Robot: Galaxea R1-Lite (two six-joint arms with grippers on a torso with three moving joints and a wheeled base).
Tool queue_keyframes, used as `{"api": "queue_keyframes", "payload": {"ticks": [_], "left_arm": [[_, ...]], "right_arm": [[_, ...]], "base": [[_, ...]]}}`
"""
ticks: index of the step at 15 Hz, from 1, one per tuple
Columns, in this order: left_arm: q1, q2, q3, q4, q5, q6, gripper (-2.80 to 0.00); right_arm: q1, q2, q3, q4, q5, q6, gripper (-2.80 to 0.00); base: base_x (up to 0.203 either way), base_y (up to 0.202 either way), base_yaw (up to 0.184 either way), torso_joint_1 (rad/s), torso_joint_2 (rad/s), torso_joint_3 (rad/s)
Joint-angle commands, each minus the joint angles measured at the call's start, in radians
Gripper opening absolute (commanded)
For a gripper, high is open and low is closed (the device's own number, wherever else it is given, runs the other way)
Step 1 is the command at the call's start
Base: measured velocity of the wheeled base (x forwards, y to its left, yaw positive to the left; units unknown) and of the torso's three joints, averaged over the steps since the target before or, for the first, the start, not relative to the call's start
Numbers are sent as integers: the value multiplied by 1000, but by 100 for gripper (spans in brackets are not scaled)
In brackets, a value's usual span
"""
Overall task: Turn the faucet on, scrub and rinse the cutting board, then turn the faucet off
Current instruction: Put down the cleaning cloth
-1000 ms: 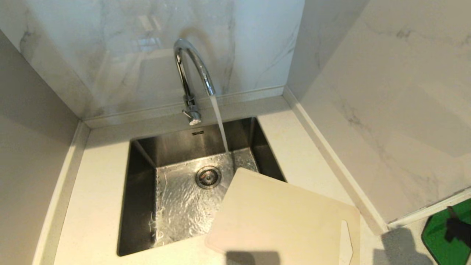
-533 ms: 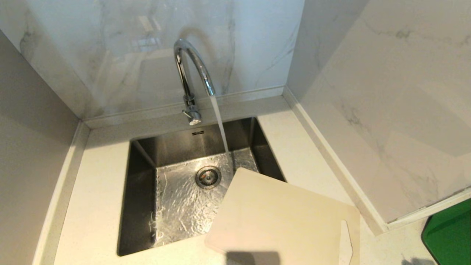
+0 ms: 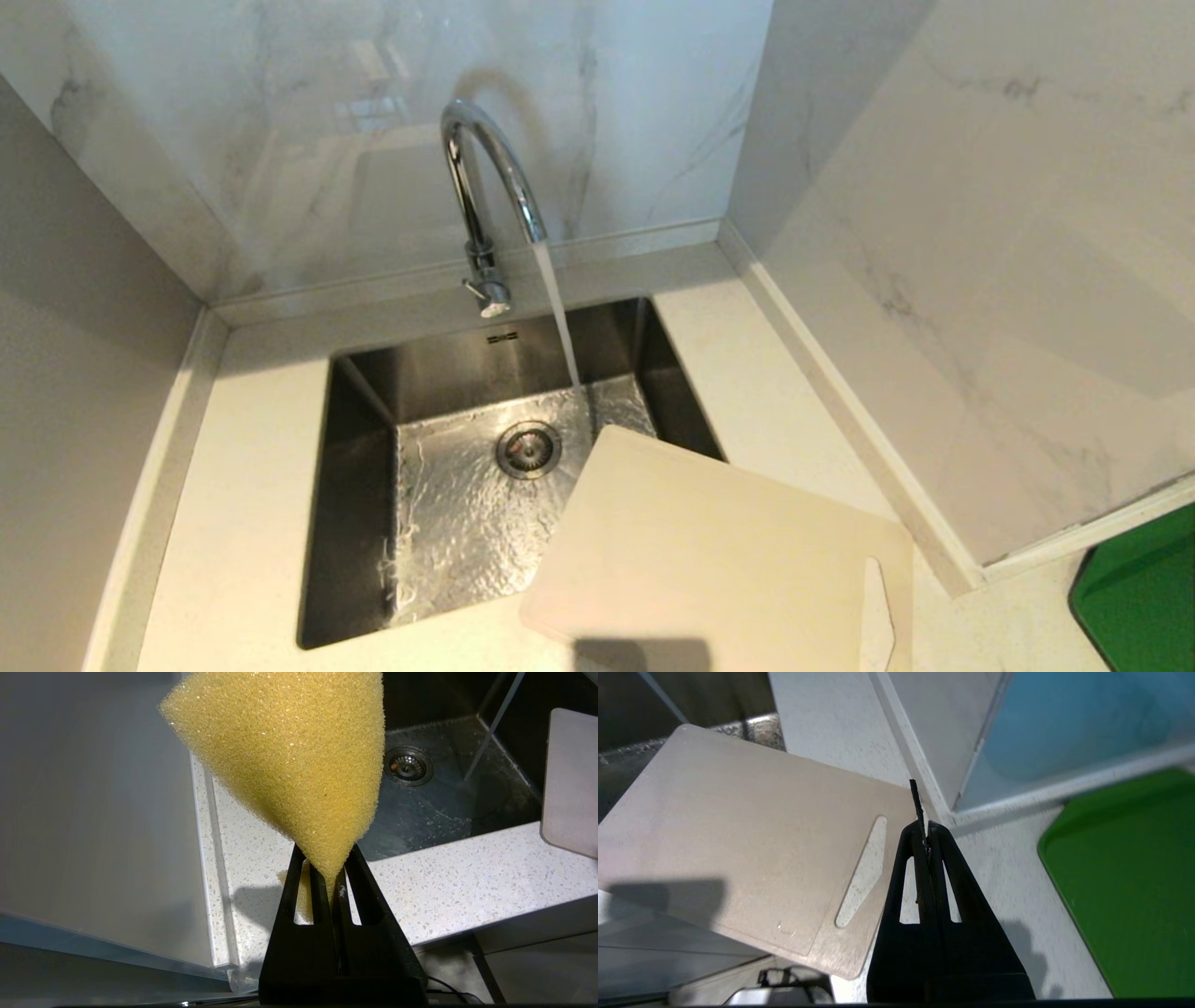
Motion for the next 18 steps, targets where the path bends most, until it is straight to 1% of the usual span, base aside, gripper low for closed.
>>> {"api": "queue_keyframes", "payload": {"ticks": [1, 3, 5, 8, 10, 11, 13, 14, 16, 18], "left_arm": [[0, 2, 2, 0, 1, 0, -280], [0, 2, 2, 0, 1, 0, -280], [0, 2, 2, 0, 1, 0, -280], [0, 2, 2, 0, 1, 0, -280], [0, 2, 2, 0, 1, 0, -280], [0, 2, 2, 0, 1, 0, -280], [0, 2, 1, 0, 1, 0, -280], [0, 2, 2, 0, 1, 0, -280], [0, 2, 1, 0, 1, 0, -280], [0, 2, 2, 0, 1, 0, -280]], "right_arm": [[-48, -22, 89, -127, 36, -24, -280], [-68, -28, 108, -126, 67, -27, -280], [-68, -58, 109, -91, 75, 1, -280], [-88, -92, 109, -72, 83, 2, -280], [-97, -123, 109, 22, 110, -2, -280], [-96, -145, 109, 44, 111, -4, -280], [-95, -170, 109, 143, 115, -13, -280], [-95, -172, 109, 151, 116, 7, -280], [-94, -217, 108, 189, 119, 6, -280], [-91, -247, 108, 195, 124, 10, -280]], "base": [[0, 0, 0, 0, 0, 0], [0, 0, 0, 0, 0, 0], [0, 0, 0, 0, 0, 0], [0, 0, 0, 0, 0, 0], [0, 0, 0, 0, 0, 0], [0, 0, 0, 0, 0, 0], [0, 0, 0, 0, 0, 0], [0, 0, 0, 0, 0, 0], [0, 0, 0, 0, 0, 0], [0, 0, 0, 0, 0, 0]]}}
